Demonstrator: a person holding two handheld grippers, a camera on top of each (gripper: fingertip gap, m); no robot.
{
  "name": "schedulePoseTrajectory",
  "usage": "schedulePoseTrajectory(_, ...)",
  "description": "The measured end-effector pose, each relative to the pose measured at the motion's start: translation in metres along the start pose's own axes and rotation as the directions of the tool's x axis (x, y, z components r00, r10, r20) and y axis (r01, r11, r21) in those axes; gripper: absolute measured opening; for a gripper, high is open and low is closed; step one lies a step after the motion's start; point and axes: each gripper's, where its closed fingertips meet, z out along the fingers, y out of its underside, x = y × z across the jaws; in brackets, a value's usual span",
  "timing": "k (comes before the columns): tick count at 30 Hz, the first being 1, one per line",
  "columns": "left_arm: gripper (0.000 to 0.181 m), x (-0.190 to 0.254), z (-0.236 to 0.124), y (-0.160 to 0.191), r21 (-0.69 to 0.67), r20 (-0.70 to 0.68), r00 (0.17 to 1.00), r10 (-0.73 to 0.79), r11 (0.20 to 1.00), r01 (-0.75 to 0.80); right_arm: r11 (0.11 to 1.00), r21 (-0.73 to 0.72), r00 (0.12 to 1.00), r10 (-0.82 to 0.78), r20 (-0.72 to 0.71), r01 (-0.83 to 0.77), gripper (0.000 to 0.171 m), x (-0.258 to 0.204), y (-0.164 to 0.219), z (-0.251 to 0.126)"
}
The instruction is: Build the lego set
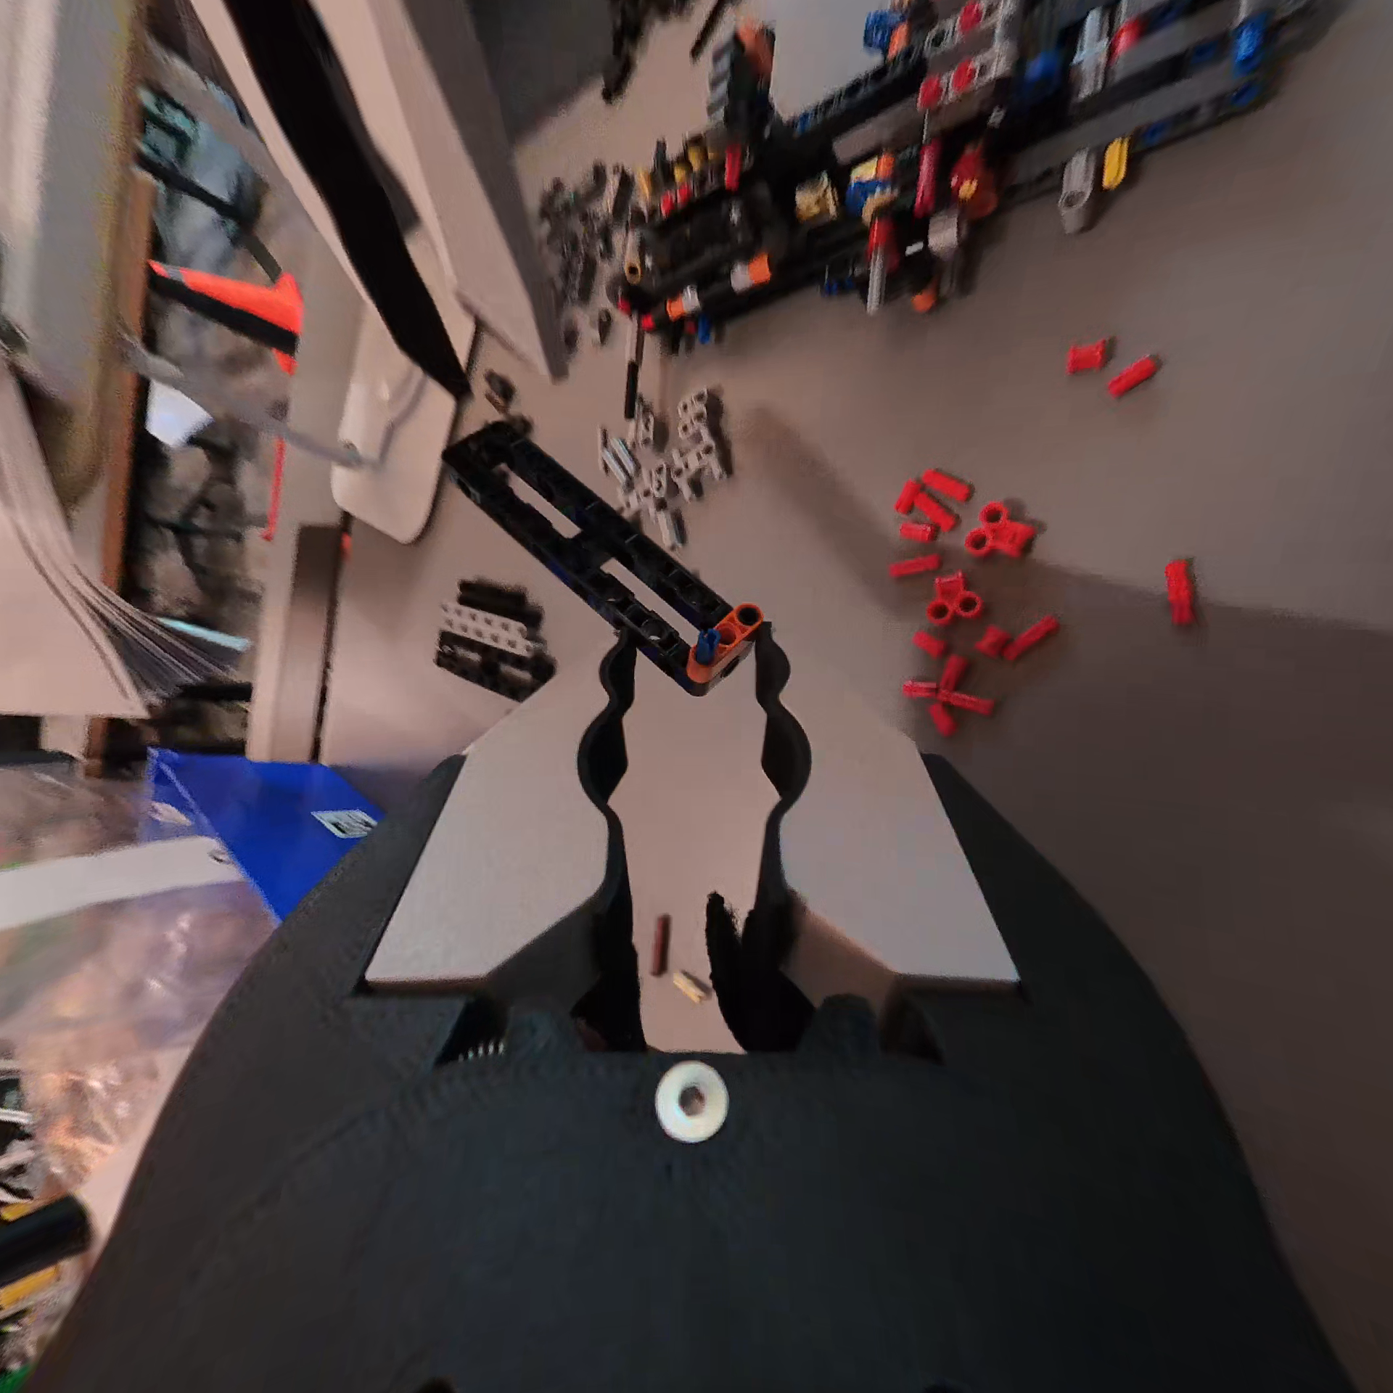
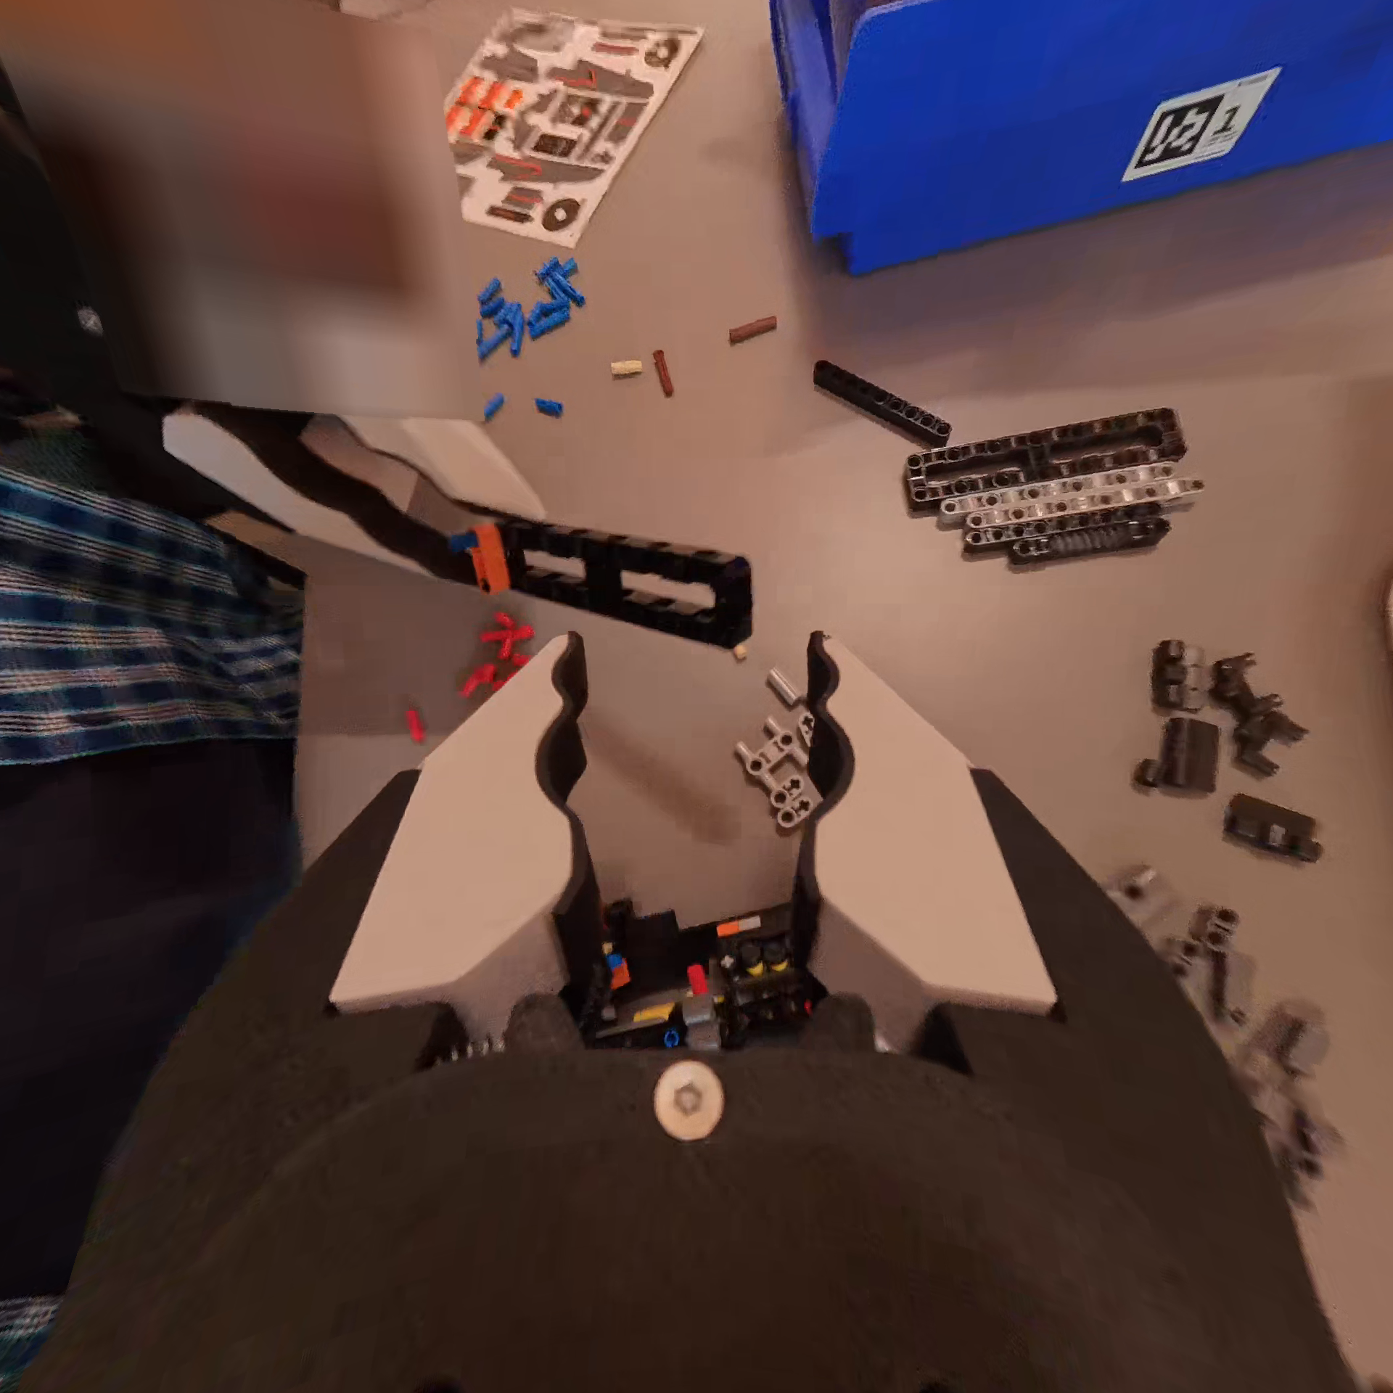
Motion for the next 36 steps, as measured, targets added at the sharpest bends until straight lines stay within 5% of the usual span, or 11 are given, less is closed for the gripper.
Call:
schedulePoseTrajectory(2,0.030,-0.002,-0.004,-0.013,0.037,0.013,0.998,0.055,0.998,-0.055,0.996,0.039,0.992,0.072,0.108,-0.077,0.053,-0.001,-0.002,0.001)
schedulePoseTrajectory(5,0.030,-0.003,-0.008,-0.029,0.094,0.035,0.993,0.114,0.989,-0.117,0.983,0.105,0.939,0.109,0.325,-0.150,0.022,-0.020,-0.008,-0.007)
schedulePoseTrajectory(9,0.031,-0.010,-0.005,-0.037,0.139,0.064,0.991,0.116,0.982,-0.124,0.968,0.184,0.893,0.073,0.444,-0.171,0.005,-0.031,-0.014,-0.023)
schedulePoseTrajectory(12,0.031,-0.021,0.001,-0.036,0.165,0.069,0.997,0.015,0.986,-0.026,0.952,0.266,0.917,0.035,0.398,-0.152,0.005,-0.024,-0.020,-0.036)
schedulePoseTrajectory(14,0.054,-0.028,0.007,-0.032,0.175,0.037,0.994,-0.107,0.980,0.099,0.930,0.328,0.934,0.041,0.355,-0.165,0.005,-0.016,-0.026,-0.047)
schedulePoseTrajectory(16,0.058,-0.033,0.014,-0.028,0.185,0.009,0.977,-0.214,0.960,0.208,0.902,0.401,0.946,0.026,0.323,-0.161,0.005,-0.012,-0.034,-0.062)
schedulePoseTrajectory(20,0.062,-0.042,0.011,-0.045,0.300,-0.125,0.890,-0.439,0.838,0.455,0.842,0.521,0.966,-0.003,0.259,-0.137,0.005,-0.012,-0.044,-0.086)
schedulePoseTrajectory(29,0.043,-0.059,0.003,-0.086,0.386,-0.463,0.602,-0.651,0.463,0.798,0.792,0.605,0.980,-0.044,0.194,-0.084,0.005,-0.029,-0.035,-0.097)
schedulePoseTrajectory(32,0.020,-0.053,0.001,-0.094,0.406,-0.491,0.611,-0.621,0.457,0.791,0.795,0.603,0.985,-0.046,0.164,-0.063,0.005,-0.035,-0.029,-0.097)
schedulePoseTrajectory(36,0.017,-0.047,-0.001,-0.102,0.425,-0.503,0.625,-0.597,0.459,0.780,0.793,0.606,0.987,-0.044,0.157,-0.061,0.005,-0.042,-0.022,-0.102)
